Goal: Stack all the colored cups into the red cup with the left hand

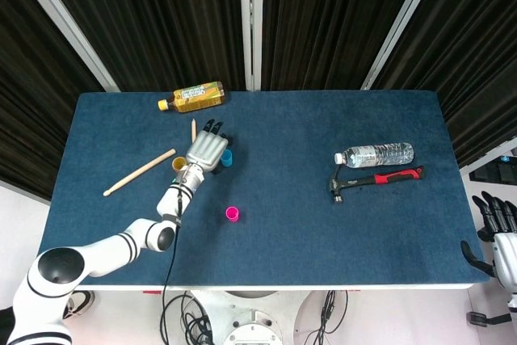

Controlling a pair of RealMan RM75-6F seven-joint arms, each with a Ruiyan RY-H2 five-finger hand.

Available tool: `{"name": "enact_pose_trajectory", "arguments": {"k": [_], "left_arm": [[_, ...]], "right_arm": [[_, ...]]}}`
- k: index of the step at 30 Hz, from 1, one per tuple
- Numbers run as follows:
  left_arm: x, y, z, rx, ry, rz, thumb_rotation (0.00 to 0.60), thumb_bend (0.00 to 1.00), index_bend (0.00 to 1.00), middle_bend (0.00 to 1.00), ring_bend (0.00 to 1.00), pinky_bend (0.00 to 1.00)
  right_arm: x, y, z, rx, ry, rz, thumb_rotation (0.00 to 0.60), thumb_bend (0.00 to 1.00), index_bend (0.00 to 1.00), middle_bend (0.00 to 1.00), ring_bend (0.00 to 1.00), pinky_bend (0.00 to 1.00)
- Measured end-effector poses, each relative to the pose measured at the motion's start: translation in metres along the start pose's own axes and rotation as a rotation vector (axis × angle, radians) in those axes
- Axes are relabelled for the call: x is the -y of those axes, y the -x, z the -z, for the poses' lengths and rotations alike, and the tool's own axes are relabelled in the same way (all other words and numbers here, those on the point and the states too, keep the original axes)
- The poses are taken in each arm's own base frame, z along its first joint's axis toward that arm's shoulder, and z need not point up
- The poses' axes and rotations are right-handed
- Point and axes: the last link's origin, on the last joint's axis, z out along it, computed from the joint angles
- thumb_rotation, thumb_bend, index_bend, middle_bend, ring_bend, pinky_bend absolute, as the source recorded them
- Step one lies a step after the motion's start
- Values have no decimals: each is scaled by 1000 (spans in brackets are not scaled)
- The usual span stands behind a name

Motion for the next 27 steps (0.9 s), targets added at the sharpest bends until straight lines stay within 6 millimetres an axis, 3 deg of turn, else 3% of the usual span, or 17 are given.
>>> {"name": "enact_pose_trajectory", "arguments": {"k": [19, 27], "left_arm": [[-1, 2, -9, -33, -6, -6, 600, 229, 490, 494, 133, 20], [2, -3, -5, -58, -3, -4, 600, 235, 502, 501, 145, 21]], "right_arm": [[-3, 3, 0, 15, 14, 3, 600, 311, 0, 0, 0, 0], [-4, 2, 0, 15, 19, 5, 600, 312, 0, 0, 0, 0]]}}
